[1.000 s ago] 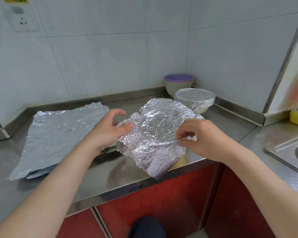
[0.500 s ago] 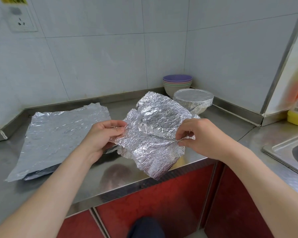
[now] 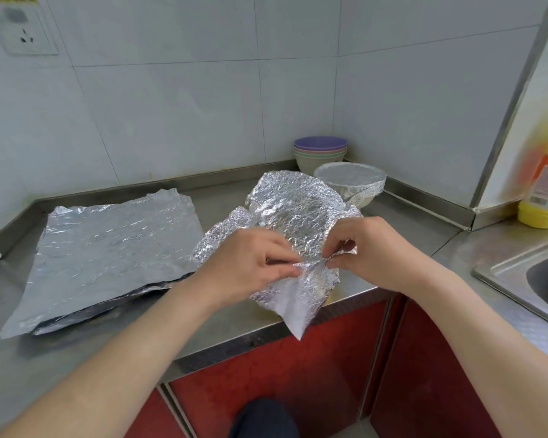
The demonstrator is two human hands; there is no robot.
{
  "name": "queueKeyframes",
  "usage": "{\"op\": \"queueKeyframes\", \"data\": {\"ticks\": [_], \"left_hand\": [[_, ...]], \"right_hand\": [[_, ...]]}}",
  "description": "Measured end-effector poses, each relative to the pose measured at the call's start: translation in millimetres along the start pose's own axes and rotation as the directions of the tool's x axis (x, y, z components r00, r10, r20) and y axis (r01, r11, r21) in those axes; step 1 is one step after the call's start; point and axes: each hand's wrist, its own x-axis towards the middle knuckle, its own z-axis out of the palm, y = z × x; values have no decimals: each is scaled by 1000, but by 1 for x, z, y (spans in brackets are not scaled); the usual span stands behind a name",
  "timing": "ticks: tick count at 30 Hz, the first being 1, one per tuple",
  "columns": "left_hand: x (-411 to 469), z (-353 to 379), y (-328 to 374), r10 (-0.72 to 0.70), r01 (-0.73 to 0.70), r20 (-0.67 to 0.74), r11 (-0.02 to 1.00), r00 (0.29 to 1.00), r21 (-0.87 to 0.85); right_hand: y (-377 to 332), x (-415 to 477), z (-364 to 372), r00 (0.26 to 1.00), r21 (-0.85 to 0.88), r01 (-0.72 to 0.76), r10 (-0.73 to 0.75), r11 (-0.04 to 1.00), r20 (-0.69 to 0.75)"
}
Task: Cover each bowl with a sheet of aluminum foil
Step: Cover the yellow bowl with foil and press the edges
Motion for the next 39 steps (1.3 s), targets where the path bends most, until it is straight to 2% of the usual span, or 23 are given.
{"op": "queueKeyframes", "data": {"ticks": [3, 6, 9, 13, 18, 24, 28, 31, 34, 37, 39], "left_hand": [[-5, 6, -8, 124, -109, -81, 980, 989, 167], [-6, 9, -9, 169, -140, -100, 958, 981, 249], [-5, 8, -9, 169, -140, -84, 951, 982, 274], [-2, 10, -7, 155, -129, -83, 956, 984, 265], [-3, 11, -6, 123, -88, -122, 961, 985, 260], [-7, 6, -9, 128, -87, -151, 965, 980, 248], [-6, 9, -11, 199, -148, -109, 922, 974, 359], [-6, 13, -6, 243, -185, -85, 884, 966, 429], [-7, 15, 10, 192, -146, -80, 908, 978, 394], [-4, 10, 33, 39, -24, -40, 948, 998, 317], [-2, -2, 38, -12, 23, -45, 964, 999, 266]], "right_hand": [[2, 3, 0, 1000, 8, 0, 0, 1000, 10], [4, 6, 0, 1000, 5, -5, 5, 1000, 26], [2, 4, -2, 1000, -2, 1, 0, 1000, 11], [-14, -3, 4, 992, -13, 28, -29, 1000, -120], [-21, -4, 28, 979, -112, 54, -75, 992, -188], [-18, 3, 36, 968, -244, 129, -176, 961, -179], [-14, 6, 39, 958, -289, 192, -243, 938, -152], [-11, 3, 33, 960, -238, 209, -246, 948, -135], [-6, -3, 20, 970, -146, 190, -208, 971, -122], [2, -8, 7, 987, -98, 121, -131, 988, -97], [4, -10, 2, 994, -70, 67, -73, 995, -81]]}}
